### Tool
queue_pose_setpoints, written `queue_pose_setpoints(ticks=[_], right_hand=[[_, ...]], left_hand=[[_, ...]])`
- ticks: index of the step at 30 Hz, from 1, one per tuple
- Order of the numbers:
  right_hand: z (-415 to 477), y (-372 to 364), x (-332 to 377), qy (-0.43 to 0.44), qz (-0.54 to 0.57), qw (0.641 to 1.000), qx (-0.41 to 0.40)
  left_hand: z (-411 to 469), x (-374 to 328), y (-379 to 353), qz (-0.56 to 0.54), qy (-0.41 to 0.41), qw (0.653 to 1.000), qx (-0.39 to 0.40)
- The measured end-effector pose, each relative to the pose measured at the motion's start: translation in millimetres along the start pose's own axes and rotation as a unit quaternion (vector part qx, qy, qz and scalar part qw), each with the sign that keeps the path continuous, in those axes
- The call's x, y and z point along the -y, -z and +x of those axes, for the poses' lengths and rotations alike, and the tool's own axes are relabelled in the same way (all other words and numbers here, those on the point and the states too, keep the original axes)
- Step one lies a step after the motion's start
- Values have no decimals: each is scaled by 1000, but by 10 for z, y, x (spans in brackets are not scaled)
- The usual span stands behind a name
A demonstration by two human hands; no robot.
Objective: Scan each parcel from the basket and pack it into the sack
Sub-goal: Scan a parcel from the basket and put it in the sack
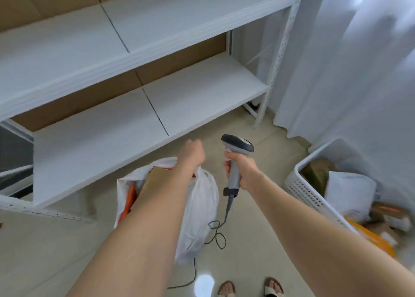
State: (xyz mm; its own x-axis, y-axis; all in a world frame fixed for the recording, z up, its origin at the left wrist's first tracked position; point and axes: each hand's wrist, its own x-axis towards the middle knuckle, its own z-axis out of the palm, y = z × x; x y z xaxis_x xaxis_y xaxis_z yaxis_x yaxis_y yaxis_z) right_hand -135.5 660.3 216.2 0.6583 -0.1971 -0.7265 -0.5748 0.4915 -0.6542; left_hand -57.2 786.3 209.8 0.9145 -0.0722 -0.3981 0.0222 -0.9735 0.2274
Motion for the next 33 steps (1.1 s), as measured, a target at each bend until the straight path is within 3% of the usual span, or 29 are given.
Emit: queue_pose_setpoints(ticks=[13, 20, 33], right_hand=[[-190, 2492, 527, 66, 126, 982, -124], [-282, 4135, 713, 42, 248, 954, -161], [453, 6301, 765, 7, 316, 904, -288]], left_hand=[[-522, -2691, -648, 84, -161, 983, 27], [-879, -4215, -1420, 94, -219, 970, 56], [-657, -6141, -3119, 151, -306, 923, 177]])
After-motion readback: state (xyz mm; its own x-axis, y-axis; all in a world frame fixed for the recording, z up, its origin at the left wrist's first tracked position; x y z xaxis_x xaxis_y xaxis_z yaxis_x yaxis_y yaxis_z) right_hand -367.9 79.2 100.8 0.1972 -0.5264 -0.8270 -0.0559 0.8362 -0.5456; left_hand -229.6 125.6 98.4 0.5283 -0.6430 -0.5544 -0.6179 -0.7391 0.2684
